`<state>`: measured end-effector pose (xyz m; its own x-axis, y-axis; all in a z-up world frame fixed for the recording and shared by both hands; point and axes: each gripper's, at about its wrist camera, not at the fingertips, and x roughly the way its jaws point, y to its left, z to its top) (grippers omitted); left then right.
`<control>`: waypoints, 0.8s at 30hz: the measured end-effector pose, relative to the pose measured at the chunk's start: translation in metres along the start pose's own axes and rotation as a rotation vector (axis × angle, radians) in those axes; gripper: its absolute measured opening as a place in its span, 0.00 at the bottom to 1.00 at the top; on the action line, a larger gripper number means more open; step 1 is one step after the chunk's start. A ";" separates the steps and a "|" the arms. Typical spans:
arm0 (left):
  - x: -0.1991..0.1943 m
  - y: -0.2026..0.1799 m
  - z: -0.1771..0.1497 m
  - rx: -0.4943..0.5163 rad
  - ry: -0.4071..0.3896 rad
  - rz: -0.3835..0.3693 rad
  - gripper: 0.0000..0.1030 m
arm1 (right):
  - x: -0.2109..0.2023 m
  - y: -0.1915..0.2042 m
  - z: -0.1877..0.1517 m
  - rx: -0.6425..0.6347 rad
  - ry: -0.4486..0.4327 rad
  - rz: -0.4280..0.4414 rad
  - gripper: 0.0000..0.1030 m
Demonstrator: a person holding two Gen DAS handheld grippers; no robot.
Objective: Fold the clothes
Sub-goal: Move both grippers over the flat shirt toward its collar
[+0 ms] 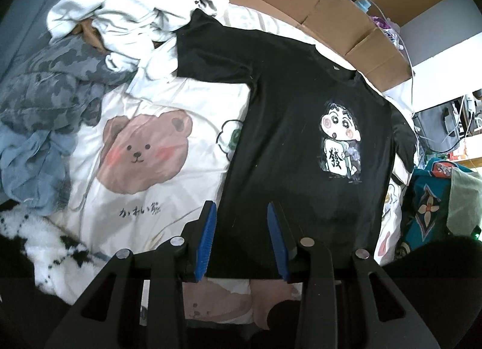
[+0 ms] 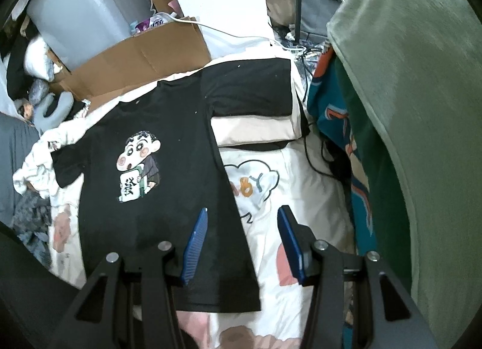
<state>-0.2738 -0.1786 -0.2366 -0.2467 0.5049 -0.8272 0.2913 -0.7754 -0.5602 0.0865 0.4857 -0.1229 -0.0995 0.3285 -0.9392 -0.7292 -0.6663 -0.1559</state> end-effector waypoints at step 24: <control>0.108 -0.026 0.089 0.039 0.060 0.032 0.34 | 0.100 0.018 0.036 -0.030 0.099 0.027 0.45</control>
<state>-0.3907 -0.1372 -0.3074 -0.1814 0.5005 -0.8465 0.2613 -0.8053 -0.5322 0.0388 0.5307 -0.2083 -0.0507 0.2435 -0.9686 -0.7066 -0.6941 -0.1375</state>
